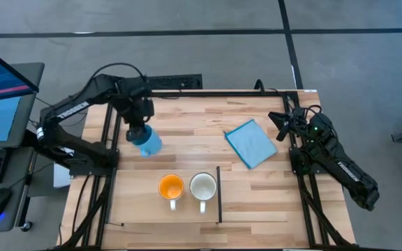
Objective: Stack small to large cups/mugs on shelf
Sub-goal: Put the blue mug on the shelf
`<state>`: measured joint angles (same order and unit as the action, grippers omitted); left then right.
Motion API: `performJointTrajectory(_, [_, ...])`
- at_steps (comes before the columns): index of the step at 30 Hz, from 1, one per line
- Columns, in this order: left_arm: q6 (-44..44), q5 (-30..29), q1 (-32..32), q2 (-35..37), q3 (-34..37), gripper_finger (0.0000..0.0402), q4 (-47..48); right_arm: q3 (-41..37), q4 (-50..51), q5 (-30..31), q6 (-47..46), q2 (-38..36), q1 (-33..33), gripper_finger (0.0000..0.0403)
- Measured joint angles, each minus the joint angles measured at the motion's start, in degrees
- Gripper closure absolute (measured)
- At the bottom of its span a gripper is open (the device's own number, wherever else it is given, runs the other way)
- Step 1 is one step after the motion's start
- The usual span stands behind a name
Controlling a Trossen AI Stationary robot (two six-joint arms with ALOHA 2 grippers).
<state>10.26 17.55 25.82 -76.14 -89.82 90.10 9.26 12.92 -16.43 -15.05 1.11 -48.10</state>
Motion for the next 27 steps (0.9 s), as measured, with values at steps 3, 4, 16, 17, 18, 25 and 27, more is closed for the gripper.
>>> performJointTrajectory(3, [-2.2, -0.2, -3.5, 1.3, -0.3, 0.0394, 0.0, 0.0, 0.0, 0.0, -1.2, 0.0, 0.0, 0.0317])
performJointTrajectory(4, [-3.0, -0.2, -4.5, 1.9, -0.3, 0.0394, 0.1, 0.0, 0.0, 0.0, -1.5, 0.0, 0.0, 0.0317])
performJointTrajectory(16, [-20.7, -6.3, -16.5, 6.6, -0.3, 0.0394, 0.0, 0.0, 0.0, 0.0, -1.6, 0.0, 0.0, 0.0317])
performJointTrajectory(17, [-22.3, -6.1, -18.1, 6.6, -0.3, 0.0394, 0.0, 0.0, 0.0, 0.0, -1.6, 0.0, 0.0, 0.0317])
performJointTrajectory(18, [-23.7, -5.9, -19.8, 6.6, -0.3, 0.0394, 0.0, 0.0, 0.0, 0.0, -1.6, 0.0, 0.0, 0.0317])
performJointTrajectory(25, [-34.1, -5.8, -29.7, 5.5, -0.3, 0.0394, -0.1, 0.0, 0.0, 0.0, -1.5, 0.0, 0.0, 0.0317])
performJointTrajectory(27, [-36.7, -6.8, -31.8, 5.0, -0.3, 0.0394, 0.1, 0.0, 0.0, 0.0, -1.3, 0.0, 0.0, 0.0317])
